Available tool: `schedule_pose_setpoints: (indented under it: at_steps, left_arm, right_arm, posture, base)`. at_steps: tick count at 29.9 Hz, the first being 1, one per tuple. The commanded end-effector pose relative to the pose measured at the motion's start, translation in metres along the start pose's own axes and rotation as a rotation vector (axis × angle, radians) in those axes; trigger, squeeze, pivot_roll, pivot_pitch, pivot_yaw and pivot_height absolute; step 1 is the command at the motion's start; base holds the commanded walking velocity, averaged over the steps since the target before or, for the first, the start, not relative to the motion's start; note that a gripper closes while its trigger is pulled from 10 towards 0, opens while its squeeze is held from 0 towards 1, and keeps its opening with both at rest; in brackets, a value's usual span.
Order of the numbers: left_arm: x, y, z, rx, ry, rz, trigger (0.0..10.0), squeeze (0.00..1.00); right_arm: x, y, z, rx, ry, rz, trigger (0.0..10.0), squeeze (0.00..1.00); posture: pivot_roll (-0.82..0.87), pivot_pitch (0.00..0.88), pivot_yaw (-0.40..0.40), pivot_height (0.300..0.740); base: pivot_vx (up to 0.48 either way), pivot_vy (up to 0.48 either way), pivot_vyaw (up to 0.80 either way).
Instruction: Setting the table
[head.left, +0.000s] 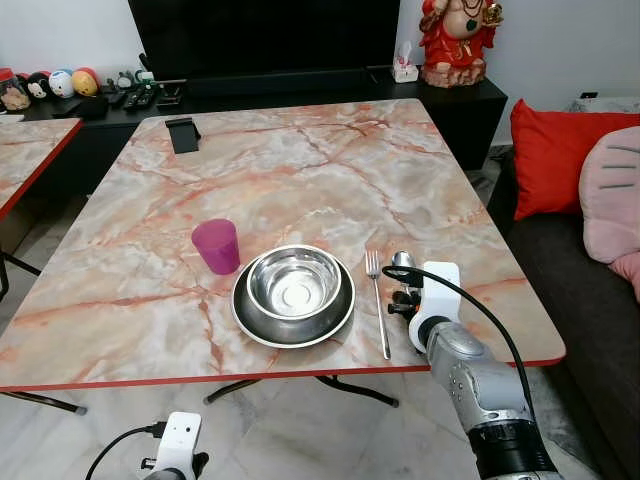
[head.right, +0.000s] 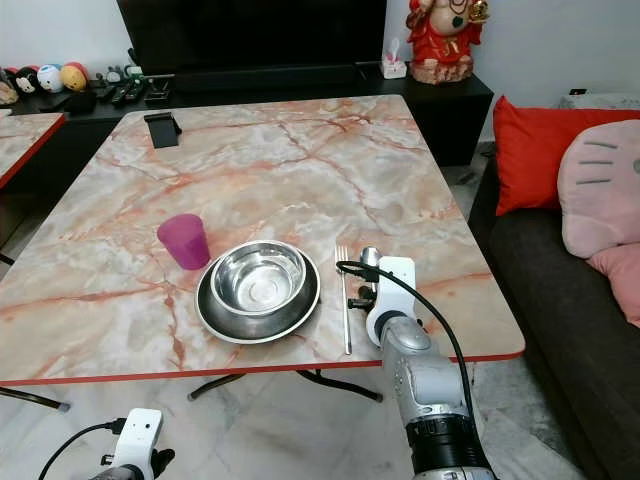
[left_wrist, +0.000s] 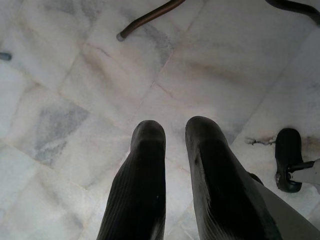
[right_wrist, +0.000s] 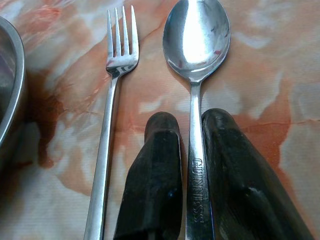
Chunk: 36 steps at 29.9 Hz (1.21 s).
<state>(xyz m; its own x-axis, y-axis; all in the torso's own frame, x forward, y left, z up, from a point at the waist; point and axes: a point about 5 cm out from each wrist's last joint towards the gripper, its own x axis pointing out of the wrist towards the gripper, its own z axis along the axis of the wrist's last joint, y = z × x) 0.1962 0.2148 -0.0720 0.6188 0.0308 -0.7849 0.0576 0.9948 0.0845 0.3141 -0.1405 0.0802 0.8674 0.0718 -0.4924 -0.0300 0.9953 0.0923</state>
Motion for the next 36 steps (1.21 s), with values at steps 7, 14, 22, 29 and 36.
schedule_pose_setpoints:
  at_steps: [7,14,22,29,36]
  left_arm:
    - [-0.0025,0.0102,-0.006,0.009,0.027,0.017,10.0,0.0]
    - [-0.0023,0.0112,-0.0046,0.008,0.026,0.017,10.0,0.0]
    - [-0.0019,0.0084,-0.0051,0.008,0.029,0.015,10.0,0.0]
    - [-0.0019,0.0076,-0.006,0.007,0.032,0.013,10.0,0.0]
    - [-0.002,0.006,-0.0075,0.006,0.033,0.01,10.0,0.0]
  right_arm:
    - [-0.0007,0.0008,-0.0052,-0.005,0.023,0.002,10.0,1.0]
    - [-0.0002,0.0014,-0.0055,-0.014,0.023,0.002,10.0,0.0]
    - [-0.0003,0.0,-0.0044,-0.017,0.016,-0.01,10.0,0.0]
    - [-0.0005,-0.0048,0.0015,-0.044,-0.028,-0.046,10.0,0.0]
    - [-0.0011,-0.0053,0.0017,-0.065,-0.039,-0.049,10.0,0.0]
  posture:
    - [-0.06,0.0,0.069,0.74]
    - [-0.06,0.0,0.069,0.74]
    - [-0.06,0.0,0.068,0.74]
    - [-0.06,0.0,0.069,0.74]
    - [-0.06,0.0,0.068,0.74]
  base:
    - [0.0,0.0,0.0]
    - [0.0,0.0,0.0]
    - [0.0,0.0,0.0]
    - [0.0,0.0,0.0]
    - [0.0,0.0,0.0]
